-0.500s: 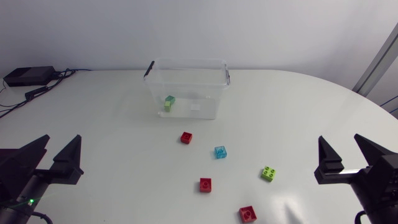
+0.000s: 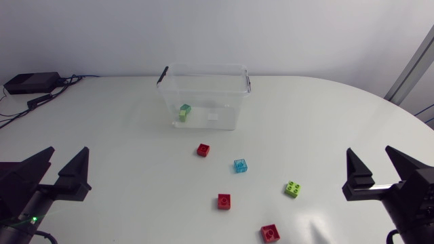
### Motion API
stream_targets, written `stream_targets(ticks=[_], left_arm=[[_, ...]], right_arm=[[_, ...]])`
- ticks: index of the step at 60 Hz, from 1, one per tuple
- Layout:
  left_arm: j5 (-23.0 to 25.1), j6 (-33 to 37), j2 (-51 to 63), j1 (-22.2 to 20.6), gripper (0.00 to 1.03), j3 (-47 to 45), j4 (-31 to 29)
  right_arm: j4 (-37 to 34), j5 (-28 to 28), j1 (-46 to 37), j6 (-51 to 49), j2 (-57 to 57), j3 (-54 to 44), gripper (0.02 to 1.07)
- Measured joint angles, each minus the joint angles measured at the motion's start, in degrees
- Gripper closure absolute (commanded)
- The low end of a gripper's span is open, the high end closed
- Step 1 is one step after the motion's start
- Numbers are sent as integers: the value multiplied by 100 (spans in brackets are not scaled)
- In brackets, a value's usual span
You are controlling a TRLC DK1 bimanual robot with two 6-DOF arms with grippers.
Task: Place the duplo bricks in the container
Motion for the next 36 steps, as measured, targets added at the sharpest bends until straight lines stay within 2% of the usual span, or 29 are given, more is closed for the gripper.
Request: stream_targets(ticks=[25,36], left_arm=[[-4,0,68,-9,6,66,-162],[-20,-2,1021,-77,8,614,-173]], right_arm=[[-9,0,44,2,79,7,7],[-76,0,153,26,1193,468,7]])
